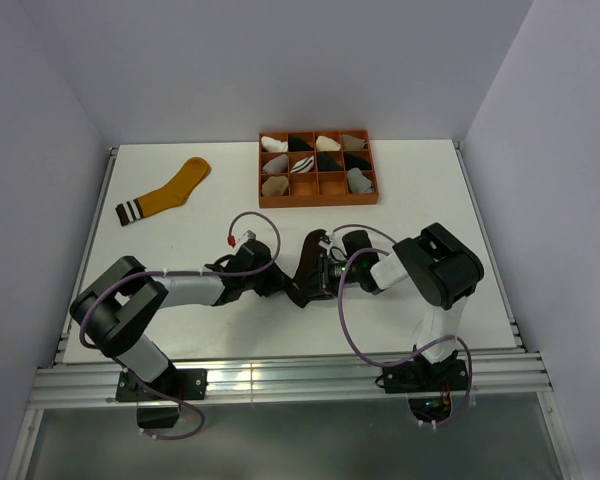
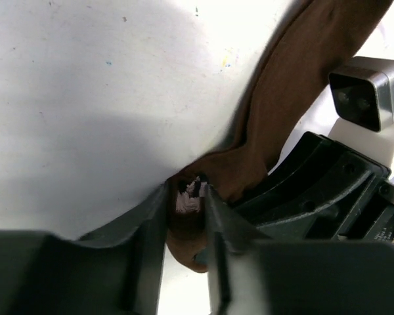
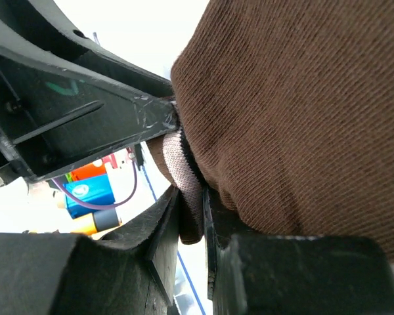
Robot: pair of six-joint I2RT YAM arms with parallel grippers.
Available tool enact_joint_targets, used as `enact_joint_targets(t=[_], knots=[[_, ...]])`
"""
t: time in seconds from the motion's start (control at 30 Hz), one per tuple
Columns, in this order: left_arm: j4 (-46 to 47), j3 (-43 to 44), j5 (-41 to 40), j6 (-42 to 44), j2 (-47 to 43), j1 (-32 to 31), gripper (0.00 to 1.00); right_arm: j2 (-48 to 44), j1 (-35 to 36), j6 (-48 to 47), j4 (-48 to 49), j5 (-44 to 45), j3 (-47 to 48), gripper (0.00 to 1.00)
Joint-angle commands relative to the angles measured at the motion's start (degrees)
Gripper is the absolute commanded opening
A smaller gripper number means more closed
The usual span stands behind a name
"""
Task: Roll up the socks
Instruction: Roll the sock at the center of the board.
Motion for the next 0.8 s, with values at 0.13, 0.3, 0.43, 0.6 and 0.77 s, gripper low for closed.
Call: enact_joint_targets(t=[0.13, 0.3, 0.43, 0.6, 0.77], knots=[[-5.52, -0.93, -1.25, 1.42, 1.44, -0.29, 0.1, -1.58, 0.38, -7.15, -9.56, 7.7, 0.11, 0.16], [-8.59, 0.2, -2.48, 2.12, 0.48, -0.55, 0.0, -10.27, 1.69, -13.74, -14.13, 12.45, 0.2, 0.34], [-13.42, 3.01, -4.23, 3.26, 1.18, -1.34, 0.0, -20.39, 5.73, -21.11, -18.35, 24.64, -0.85, 0.39], [-15.1, 4.43, -4.94, 4.32, 1.53, -1.96, 0.0, -31.19, 16.43, -26.31, -20.55, 47.77, -2.96, 0.42], [-14.31, 4.25, -4.41, 4.85, 1.71, -2.05, 0.0, -33.33, 22.07, -29.13, -20.2, 54.64, -2.79, 0.43]])
